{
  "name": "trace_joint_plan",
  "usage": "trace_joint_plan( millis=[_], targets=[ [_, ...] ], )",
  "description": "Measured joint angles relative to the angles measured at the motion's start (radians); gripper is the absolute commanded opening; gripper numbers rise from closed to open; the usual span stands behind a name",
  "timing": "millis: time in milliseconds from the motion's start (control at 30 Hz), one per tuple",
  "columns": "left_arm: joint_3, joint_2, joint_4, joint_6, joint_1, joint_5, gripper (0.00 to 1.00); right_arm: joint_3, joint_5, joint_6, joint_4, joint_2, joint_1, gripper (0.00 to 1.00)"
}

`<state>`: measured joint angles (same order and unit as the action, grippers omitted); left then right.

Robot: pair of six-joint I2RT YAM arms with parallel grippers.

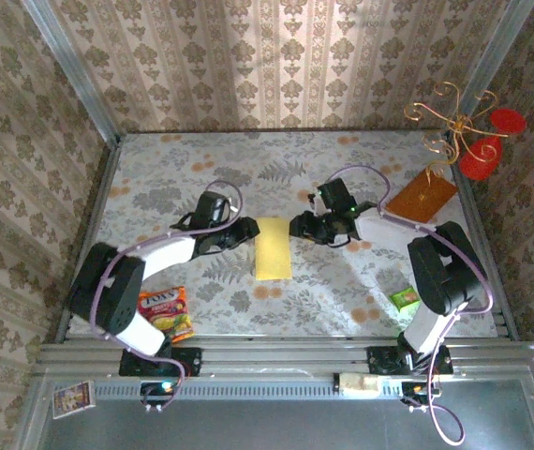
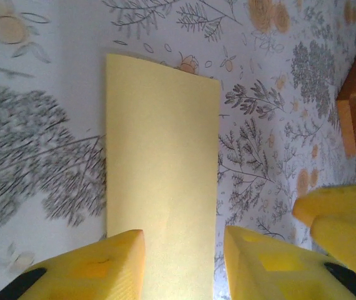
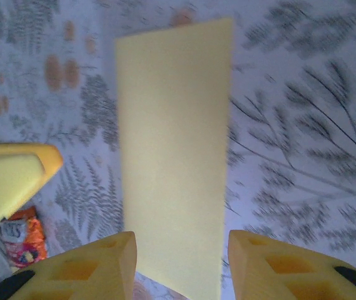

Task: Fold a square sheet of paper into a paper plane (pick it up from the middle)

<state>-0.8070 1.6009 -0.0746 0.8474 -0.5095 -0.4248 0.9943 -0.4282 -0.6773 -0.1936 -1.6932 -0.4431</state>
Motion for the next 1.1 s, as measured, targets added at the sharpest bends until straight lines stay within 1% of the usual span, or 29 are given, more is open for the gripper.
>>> trace_joint_plan(
  millis=[100,233,467,667,800,933,1100],
  targets=[
    [-0.052,0.090,-0.018,-0.012,0.001,-0.051,0.32,-0.086,0.030,-0.066,0.013,0.046,-0.007,0.45],
    [-0.111,0.183,-0.015,-0.025,0.003,-0.075,0.30,-0.161,0.059,-0.132,0.019,0.107,-0.030,0.45],
    [-0.145,0.260,-0.014,-0.037,0.017,-0.080,0.27,-0.230,0.038,-0.218,0.090,0.121,-0.058,0.41],
    [-0.148,0.274,-0.005,-0.037,0.028,-0.088,0.25,-0.234,0.000,-0.268,0.145,0.080,-0.102,0.41],
    [-0.148,0.274,-0.001,-0.036,0.033,-0.088,0.25,-0.227,-0.023,-0.280,0.148,0.025,-0.132,0.41],
    [-0.148,0.274,0.000,-0.037,0.034,-0.089,0.24,-0.215,-0.033,-0.290,0.154,0.008,-0.142,0.37],
    [-0.147,0.274,0.000,-0.037,0.034,-0.091,0.24,-0.215,-0.058,-0.305,0.190,-0.012,-0.154,0.35]
  ],
)
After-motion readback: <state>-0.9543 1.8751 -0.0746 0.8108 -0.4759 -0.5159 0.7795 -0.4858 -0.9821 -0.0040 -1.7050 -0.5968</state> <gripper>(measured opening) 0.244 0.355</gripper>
